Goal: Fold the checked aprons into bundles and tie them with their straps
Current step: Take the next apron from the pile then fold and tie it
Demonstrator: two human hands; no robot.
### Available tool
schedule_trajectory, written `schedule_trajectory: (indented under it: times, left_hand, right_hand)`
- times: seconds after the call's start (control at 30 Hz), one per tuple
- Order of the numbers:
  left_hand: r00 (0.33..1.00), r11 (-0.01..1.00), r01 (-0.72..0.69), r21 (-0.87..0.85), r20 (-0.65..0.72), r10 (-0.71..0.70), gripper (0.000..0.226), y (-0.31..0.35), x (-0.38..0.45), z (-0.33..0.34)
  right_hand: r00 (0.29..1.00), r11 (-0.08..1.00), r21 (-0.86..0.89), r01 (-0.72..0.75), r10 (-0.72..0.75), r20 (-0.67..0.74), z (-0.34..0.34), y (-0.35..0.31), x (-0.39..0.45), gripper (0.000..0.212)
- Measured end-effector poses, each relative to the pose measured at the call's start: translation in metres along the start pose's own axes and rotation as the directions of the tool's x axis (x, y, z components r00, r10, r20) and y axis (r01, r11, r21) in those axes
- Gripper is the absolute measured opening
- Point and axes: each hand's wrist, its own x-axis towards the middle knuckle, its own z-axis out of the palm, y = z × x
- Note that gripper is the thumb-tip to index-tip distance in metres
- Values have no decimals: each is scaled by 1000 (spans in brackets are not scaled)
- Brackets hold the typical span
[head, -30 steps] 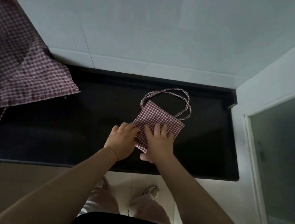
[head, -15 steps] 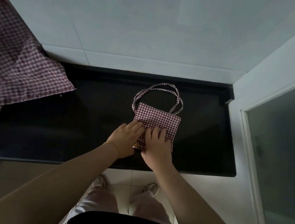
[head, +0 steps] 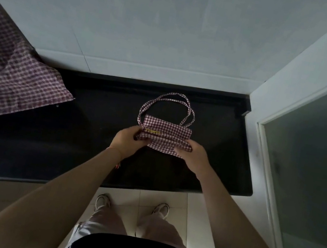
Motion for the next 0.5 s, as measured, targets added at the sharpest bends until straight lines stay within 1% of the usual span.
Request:
schedule_trajectory:
  times: [0.07, 0.13, 0.2, 0.37, 0.5]
  left_hand:
    - [998, 998, 59, -36, -5, -60, 20, 5, 4, 1]
    - [994, 993, 111, -25, -11, -111, 22, 9, 9, 4]
    - [989, 989, 146, -11, -21, -146, 24, 11, 15, 6]
    - [970, 970, 241, 8, -47, -241, 25, 21, 28, 11]
    - [952, 947, 299, 116, -107, -288, 28, 28, 39, 12]
  right_hand:
    - [998, 990, 129, -61, 65, -25, -1, -5, 3, 10]
    - [988, 975, 176, -133, 144, -55, -1, -7, 7, 8]
    - [978, 968, 185, -171, 189, -90, 3, -7, 12, 8]
    - [965, 981, 95, -171, 186, -184, 9, -9, 25, 15]
    - [945, 977, -32, -213, 197, -262, 5, -15, 33, 14]
